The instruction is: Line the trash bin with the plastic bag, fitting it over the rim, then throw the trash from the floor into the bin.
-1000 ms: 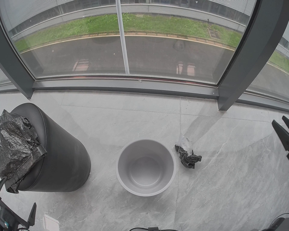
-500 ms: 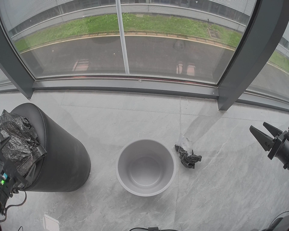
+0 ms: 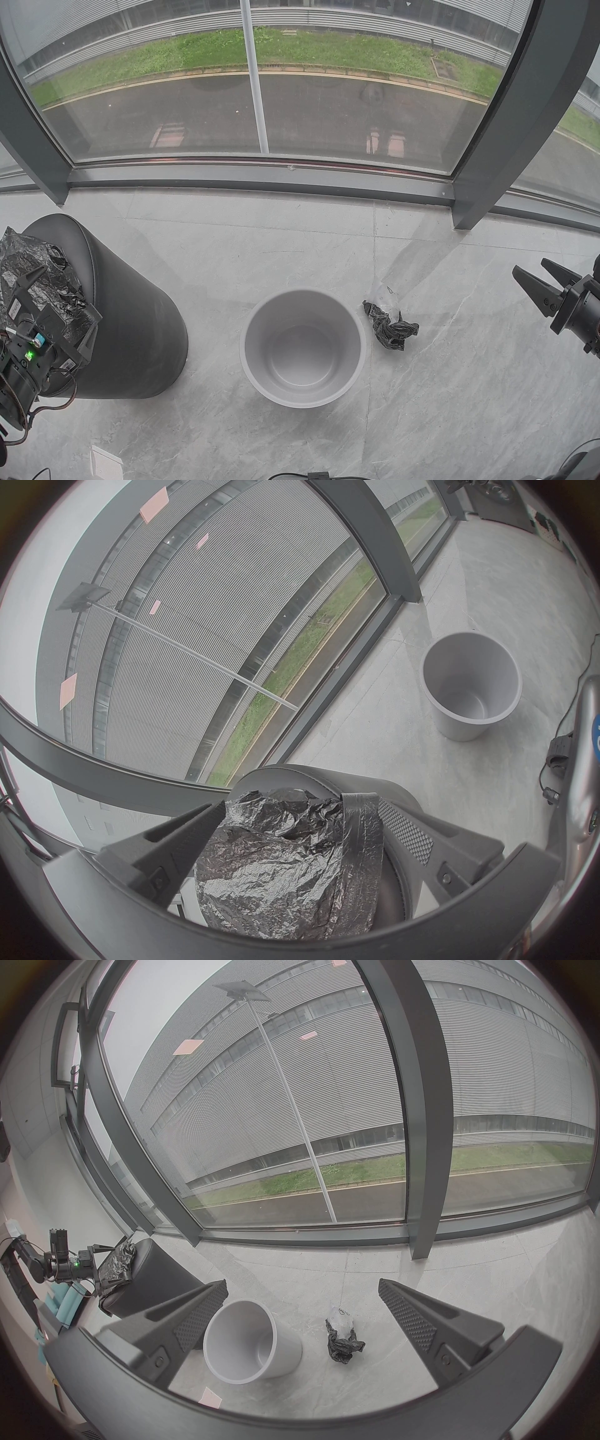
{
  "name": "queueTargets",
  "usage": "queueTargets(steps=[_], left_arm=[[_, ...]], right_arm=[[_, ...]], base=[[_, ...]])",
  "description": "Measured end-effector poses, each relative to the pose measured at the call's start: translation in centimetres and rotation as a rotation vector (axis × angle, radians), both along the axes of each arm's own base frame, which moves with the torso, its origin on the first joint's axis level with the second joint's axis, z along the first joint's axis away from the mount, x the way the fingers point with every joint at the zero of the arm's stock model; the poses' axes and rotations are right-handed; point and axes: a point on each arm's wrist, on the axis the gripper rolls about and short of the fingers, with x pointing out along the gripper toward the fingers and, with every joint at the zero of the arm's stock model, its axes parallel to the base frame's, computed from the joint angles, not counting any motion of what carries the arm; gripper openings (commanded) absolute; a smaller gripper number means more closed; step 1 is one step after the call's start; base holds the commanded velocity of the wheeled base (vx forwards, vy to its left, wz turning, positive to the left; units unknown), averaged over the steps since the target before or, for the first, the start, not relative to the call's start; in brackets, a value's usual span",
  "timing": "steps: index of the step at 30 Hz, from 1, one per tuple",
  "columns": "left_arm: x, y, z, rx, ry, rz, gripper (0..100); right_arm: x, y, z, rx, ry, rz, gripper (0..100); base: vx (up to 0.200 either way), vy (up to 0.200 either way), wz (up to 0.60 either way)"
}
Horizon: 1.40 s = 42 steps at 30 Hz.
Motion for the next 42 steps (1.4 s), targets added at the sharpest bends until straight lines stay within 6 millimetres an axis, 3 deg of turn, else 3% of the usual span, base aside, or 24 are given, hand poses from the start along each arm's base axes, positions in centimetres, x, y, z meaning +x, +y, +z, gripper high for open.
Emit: queueTargets(steps=[16,42], left_arm=[[-0.6,0.1,-1.8,0.004,0.062,-0.005,100],[1.1,1.0,-0.3,0.01,0.022,0.091,100]], right_arm=[[0.3,0.0,-0.4,-0.005,0.021,0.001,100],[0.5,0.1,-0.9,-0.01,0.045,0.001,100]], base=[[0.0,0.0,0.0],[0.0,0.0,0.0]])
